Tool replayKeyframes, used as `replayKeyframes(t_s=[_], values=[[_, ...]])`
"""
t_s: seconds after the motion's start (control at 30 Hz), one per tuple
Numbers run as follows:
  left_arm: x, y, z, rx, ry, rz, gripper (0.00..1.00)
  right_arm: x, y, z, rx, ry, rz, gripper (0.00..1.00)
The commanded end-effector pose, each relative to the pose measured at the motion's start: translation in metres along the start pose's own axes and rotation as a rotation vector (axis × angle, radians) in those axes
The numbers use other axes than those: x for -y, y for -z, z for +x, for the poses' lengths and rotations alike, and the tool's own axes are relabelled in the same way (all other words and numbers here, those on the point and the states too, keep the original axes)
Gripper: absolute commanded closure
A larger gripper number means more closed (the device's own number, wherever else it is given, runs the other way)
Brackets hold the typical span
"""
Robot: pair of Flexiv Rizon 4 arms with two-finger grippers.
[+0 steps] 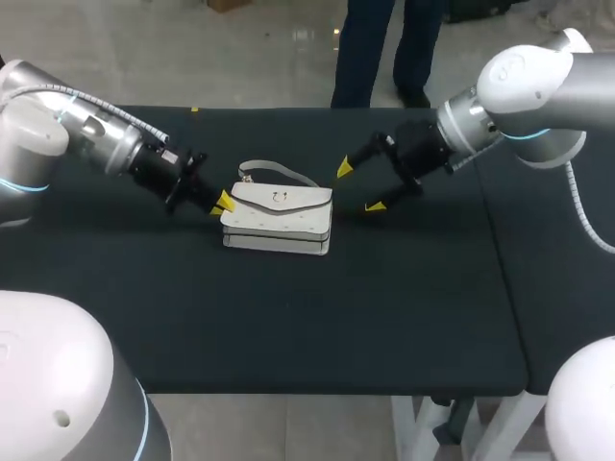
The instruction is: Pick up the bag, open it, inspect its contents, close it, and place it on the opposite side
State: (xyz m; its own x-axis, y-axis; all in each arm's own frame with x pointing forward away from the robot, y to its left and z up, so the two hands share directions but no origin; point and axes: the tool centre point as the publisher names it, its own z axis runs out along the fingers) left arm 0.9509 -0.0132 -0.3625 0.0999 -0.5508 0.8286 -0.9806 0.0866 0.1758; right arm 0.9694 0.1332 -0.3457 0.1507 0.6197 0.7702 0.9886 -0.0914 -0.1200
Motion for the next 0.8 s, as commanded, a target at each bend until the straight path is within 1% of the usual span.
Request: replayKeyframes(t_s=[0.03, 0.07, 0.1, 0.17, 0.2, 0.23, 0.27, 0.3, 0.33, 0.37, 0.4, 0.43, 0.47, 0.5, 0.53, 0.63, 0.67, 0.73, 0.8], values=[[0.011, 0.021, -0.004, 0.035, -0.043, -0.014, 1.0, -0.009, 0.028, -0.007, 0.075, 0.053, -0.108, 0.0], [0.014, 0.027, -0.006, 0.04, -0.059, -0.017, 1.0, -0.013, 0.037, -0.01, 0.099, 0.065, -0.13, 0.0], [0.017, 0.034, -0.008, 0.039, -0.06, -0.021, 1.0, -0.017, 0.045, -0.013, 0.106, 0.071, -0.136, 0.0], [0.025, 0.047, -0.013, 0.059, -0.085, -0.033, 1.0, -0.025, 0.063, -0.021, 0.168, 0.091, -0.162, 0.0], [0.028, 0.051, -0.015, 0.07, -0.085, -0.036, 1.0, -0.028, 0.068, -0.023, 0.171, 0.093, -0.162, 0.0], [0.031, 0.056, -0.018, 0.079, -0.096, -0.045, 1.0, -0.033, 0.077, -0.027, 0.203, 0.097, -0.159, 0.0], [0.033, 0.06, -0.02, 0.089, -0.099, -0.036, 1.0, -0.035, 0.08, -0.028, 0.238, 0.109, -0.151, 0.0], [0.038, 0.066, -0.024, 0.102, -0.107, -0.048, 1.0, -0.038, 0.085, -0.03, 0.24, 0.107, -0.158, 0.0], [0.043, 0.073, -0.029, 0.113, -0.104, -0.029, 1.0, -0.043, 0.093, -0.033, 0.249, 0.111, -0.149, 0.0], [0.044, 0.076, -0.031, 0.117, -0.116, -0.034, 1.0, -0.045, 0.096, -0.034, 0.267, 0.12, -0.136, 0.0], [0.047, 0.082, -0.034, 0.104, -0.139, -0.061, 1.0, -0.051, 0.103, -0.037, 0.304, 0.105, -0.172, 0.0], [0.053, 0.091, -0.039, 0.114, -0.134, -0.04, 1.0, -0.054, 0.108, -0.038, 0.3, 0.105, -0.168, 0.0], [0.056, 0.097, -0.043, 0.102, -0.154, -0.063, 1.0, -0.056, 0.113, -0.04, 0.313, 0.116, -0.162, 0.0], [0.058, 0.102, -0.046, 0.083, -0.153, -0.058, 1.0, -0.058, 0.116, -0.041, 0.315, 0.115, -0.163, 0.0], [0.063, 0.11, -0.051, 0.097, -0.147, -0.043, 1.0, -0.06, 0.121, -0.042, 0.336, 0.127, -0.159, 0.0], [0.07, 0.126, -0.063, 0.082, -0.154, -0.044, 1.0, -0.067, 0.133, -0.047, 0.353, 0.135, -0.137, 0.0], [0.073, 0.131, -0.067, 0.085, -0.145, -0.028, 1.0, -0.069, 0.137, -0.049, 0.341, 0.147, -0.116, 0.0], [0.076, 0.141, -0.074, 0.098, -0.147, -0.027, 1.0, -0.073, 0.144, -0.052, 0.371, 0.143, -0.137, 0.0], [0.08, 0.149, -0.079, 0.102, -0.153, -0.028, 1.0, -0.077, 0.15, -0.056, 0.399, 0.147, -0.137, 0.0]])
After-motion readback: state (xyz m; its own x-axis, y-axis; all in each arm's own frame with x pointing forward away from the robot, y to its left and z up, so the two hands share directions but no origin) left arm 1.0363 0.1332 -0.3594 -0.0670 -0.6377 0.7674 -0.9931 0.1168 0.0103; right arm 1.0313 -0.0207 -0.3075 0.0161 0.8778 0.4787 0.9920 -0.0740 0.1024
